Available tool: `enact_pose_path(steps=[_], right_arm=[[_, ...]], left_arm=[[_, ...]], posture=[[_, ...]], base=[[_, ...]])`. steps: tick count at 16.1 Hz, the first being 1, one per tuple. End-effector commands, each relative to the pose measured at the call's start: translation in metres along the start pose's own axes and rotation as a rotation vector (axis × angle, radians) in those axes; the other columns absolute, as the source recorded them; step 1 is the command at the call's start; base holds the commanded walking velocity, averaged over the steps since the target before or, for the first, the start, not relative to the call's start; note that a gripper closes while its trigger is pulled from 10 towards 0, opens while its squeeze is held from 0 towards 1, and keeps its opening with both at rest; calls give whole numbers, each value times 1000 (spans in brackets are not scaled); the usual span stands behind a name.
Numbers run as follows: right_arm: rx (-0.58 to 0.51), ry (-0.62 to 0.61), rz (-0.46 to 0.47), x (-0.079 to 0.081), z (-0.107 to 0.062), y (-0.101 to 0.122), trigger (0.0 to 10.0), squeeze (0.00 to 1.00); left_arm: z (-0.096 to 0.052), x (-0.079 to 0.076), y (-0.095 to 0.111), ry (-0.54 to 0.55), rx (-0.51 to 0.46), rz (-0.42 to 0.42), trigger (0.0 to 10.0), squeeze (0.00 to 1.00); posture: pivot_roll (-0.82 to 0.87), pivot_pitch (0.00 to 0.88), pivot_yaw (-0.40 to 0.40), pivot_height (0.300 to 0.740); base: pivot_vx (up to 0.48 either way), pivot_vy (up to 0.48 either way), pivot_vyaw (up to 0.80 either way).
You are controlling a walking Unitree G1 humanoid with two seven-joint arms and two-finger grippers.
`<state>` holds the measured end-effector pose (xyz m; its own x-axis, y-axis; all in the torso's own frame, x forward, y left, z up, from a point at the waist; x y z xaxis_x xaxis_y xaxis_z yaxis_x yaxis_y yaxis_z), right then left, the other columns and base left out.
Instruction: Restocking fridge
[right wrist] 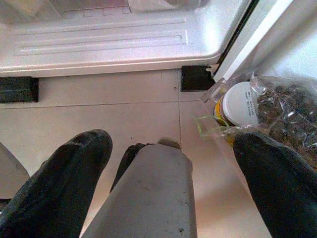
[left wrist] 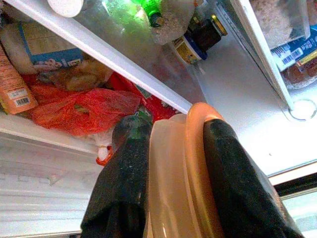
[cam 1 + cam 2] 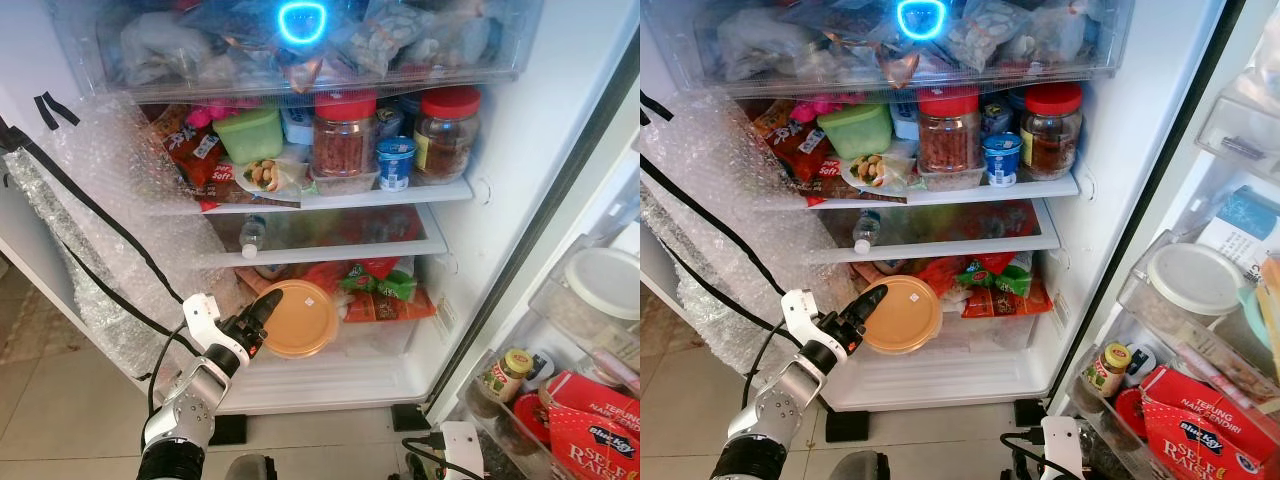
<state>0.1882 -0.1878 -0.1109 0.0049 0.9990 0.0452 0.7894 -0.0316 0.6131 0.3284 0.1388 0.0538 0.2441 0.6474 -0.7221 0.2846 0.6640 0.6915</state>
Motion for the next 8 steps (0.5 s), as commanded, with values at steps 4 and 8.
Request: enact_pose_path(steps=[4, 8], right_arm=[[-2, 1, -1, 1, 0, 0, 10000, 0], [22, 0, 2, 0, -1, -7, 10000, 0]], left_arm=[[1, -3, 6, -8, -21, 4, 10000, 0], [1, -3, 7, -5, -25, 5, 10000, 0]], posture=[[27, 0, 17, 649], [27, 0, 17, 649]], base=[[127, 0, 0], [278, 0, 0]])
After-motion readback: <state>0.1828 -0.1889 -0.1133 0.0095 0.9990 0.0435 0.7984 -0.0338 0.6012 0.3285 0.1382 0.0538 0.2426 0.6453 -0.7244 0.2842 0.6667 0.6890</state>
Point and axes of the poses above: a point about 5 cm out from each wrist's last joint towards the gripper, its own z axis pointing out of the wrist towards the gripper, its own y axis along the axis of the wrist's last joint, x = y × z, the point moved 3 cm from there along z, pointing out of the wrist towards the gripper
